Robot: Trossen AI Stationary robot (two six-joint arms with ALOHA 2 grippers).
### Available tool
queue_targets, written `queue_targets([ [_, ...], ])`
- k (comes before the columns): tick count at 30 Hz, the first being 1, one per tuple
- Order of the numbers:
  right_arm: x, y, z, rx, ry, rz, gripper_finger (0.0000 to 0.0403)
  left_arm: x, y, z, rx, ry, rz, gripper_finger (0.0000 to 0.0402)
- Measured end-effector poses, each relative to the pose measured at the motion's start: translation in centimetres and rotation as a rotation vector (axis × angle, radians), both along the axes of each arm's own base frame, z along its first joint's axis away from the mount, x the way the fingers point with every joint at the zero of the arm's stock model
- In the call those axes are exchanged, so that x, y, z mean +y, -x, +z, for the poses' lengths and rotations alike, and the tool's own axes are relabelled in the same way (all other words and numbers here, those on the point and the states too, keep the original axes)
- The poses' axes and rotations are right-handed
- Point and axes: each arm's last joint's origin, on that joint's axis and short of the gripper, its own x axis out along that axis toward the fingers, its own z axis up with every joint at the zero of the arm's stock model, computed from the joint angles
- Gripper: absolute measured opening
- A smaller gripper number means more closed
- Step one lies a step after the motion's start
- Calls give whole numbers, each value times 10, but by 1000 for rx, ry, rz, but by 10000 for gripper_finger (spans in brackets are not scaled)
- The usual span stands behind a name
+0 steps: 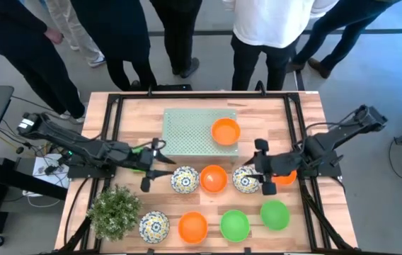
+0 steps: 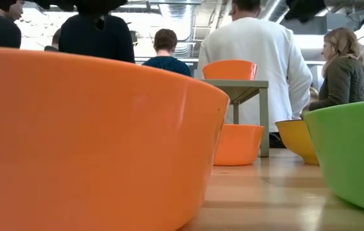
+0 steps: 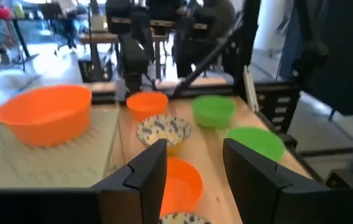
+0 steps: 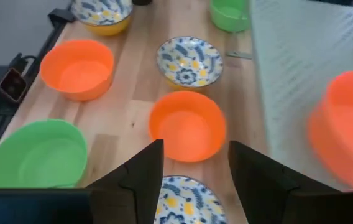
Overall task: Pick & Place Mini bowls
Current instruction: Put the green bowl on the shelf
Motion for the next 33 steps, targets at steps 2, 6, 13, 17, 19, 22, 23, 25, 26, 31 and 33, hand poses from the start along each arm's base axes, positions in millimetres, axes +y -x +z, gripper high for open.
queue_targets([
  [2,-2,6,-21,-30,-13,8,174,-2,-9,2,11,-7,22,159],
  [6,-12,18,-51,-76,-35,-9,174,-5,-25,6,39,-31,116,159],
  [13,-28,36,-55,-179,-118,-66,175,-4,-22,15,318,-4,168,159],
  [17,-31,43,-49,-214,-149,-69,173,0,-5,15,488,203,215,159],
  [19,-31,44,-48,-222,-153,-68,173,3,5,12,576,312,251,159],
  [22,-31,44,-48,-217,-152,-67,175,7,20,6,711,385,340,159],
  [23,-31,44,-49,-215,-152,-66,175,9,25,4,751,394,371,159],
  [25,-31,43,-49,-212,-150,-67,175,12,32,0,822,409,430,159],
  [26,-31,42,-50,-207,-148,-67,175,13,35,-2,852,416,452,159],
  [31,-30,42,-50,-205,-147,-66,172,14,40,-10,953,456,560,159],
  [33,-30,42,-51,-201,-146,-64,171,13,38,-14,975,436,582,159],
])
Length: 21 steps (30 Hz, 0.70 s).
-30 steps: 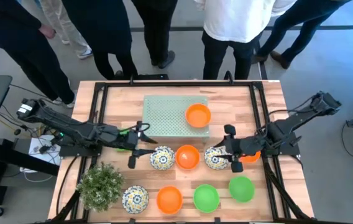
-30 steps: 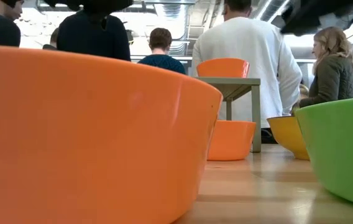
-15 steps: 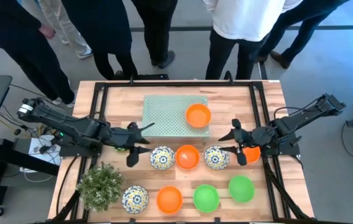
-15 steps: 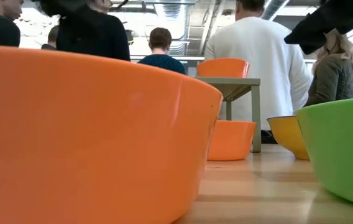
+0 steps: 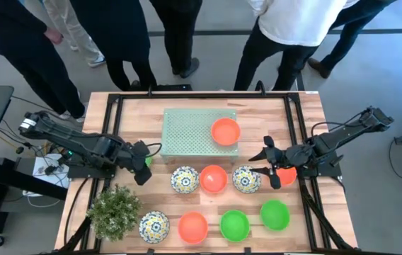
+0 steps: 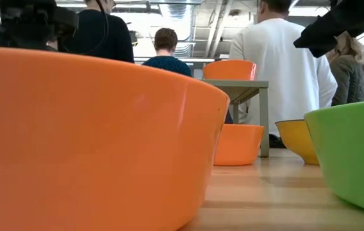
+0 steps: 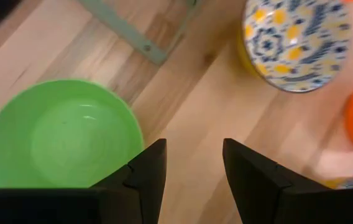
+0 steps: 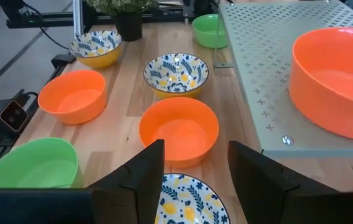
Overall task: Pick & Place Mini bowls
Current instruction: Put the green bowl on the shelf
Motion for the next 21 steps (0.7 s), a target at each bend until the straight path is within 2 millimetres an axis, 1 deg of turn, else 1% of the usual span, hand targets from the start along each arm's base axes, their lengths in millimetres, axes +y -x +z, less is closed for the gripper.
queue_targets([
  [7,0,0,0,0,0,0,173,1,-14,-19,107,-75,37,159],
  [12,0,0,0,-1,0,0,173,6,-21,-34,230,-115,70,159],
  [21,0,0,0,0,0,0,172,8,-28,-46,298,-134,83,159],
])
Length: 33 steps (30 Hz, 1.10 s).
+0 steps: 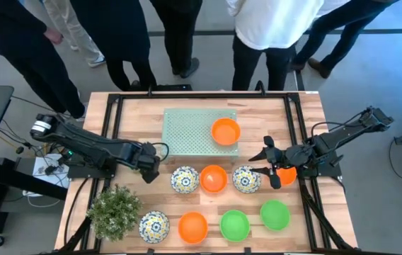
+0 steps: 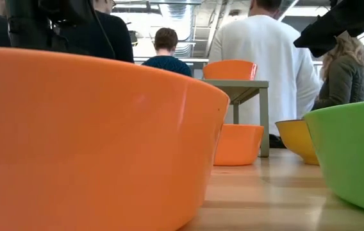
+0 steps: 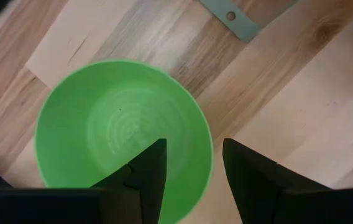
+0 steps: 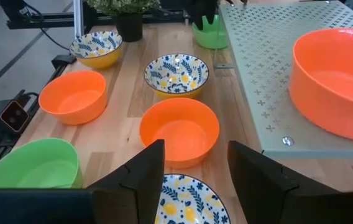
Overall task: Pick & Place Mini bowls
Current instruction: Put the green bowl on the shelf
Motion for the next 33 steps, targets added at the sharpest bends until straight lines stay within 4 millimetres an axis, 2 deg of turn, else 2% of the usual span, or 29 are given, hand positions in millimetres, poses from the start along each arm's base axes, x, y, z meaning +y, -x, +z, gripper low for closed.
queue_targets([
  [15,0,0,0,3,1,0,172,-3,-11,-19,66,-17,3,159],
  [22,0,0,0,3,2,0,172,-3,-11,-19,60,-33,-7,155],
  [26,0,0,0,5,3,0,170,-3,-11,-19,59,-38,-7,122],
  [33,0,0,0,6,3,0,171,-3,-11,-19,57,-37,-6,22],
])
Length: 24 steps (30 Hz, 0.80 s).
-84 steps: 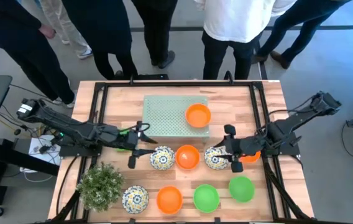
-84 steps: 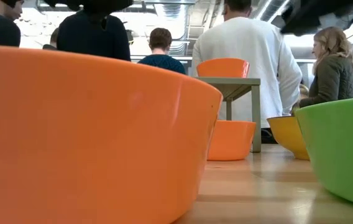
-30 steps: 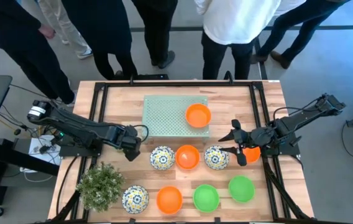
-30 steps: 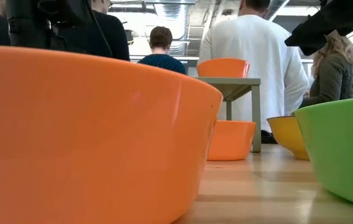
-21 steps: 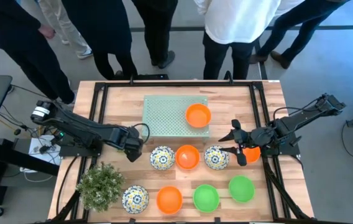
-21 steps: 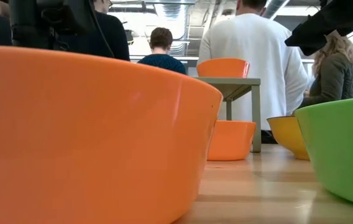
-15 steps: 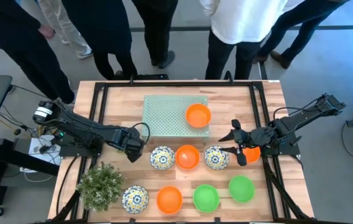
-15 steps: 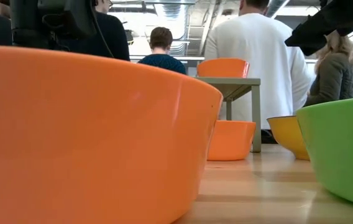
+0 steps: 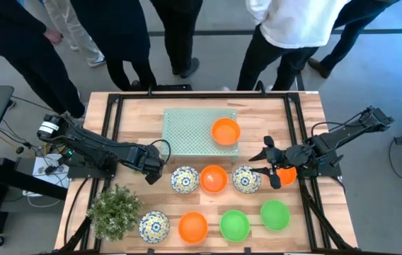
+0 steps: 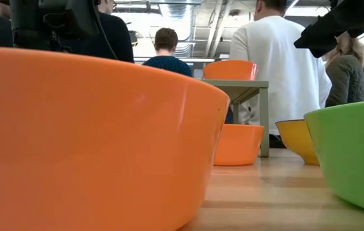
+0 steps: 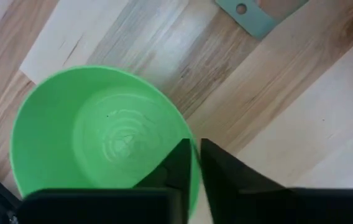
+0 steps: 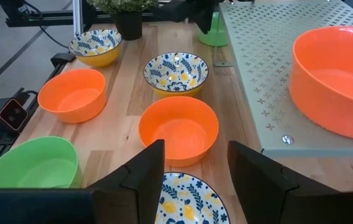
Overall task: Pick & Place Mini bowls
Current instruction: Put the green bowl on the shelf
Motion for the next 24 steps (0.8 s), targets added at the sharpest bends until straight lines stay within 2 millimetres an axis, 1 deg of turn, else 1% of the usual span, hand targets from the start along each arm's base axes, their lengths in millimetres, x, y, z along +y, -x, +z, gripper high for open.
queue_targets([
  [2,0,0,0,0,0,0,170,0,0,0,0,6,2,9],
  [6,0,0,0,0,0,0,169,-1,1,1,7,53,1,9],
  [10,0,0,0,0,0,0,171,-2,4,8,-20,98,2,6],
  [14,0,0,0,0,0,0,170,0,11,23,-107,124,69,5],
  [19,0,0,0,0,-1,0,169,4,24,44,-224,148,79,5],
  [24,0,0,0,-1,-1,0,171,5,34,72,-232,76,85,4],
])
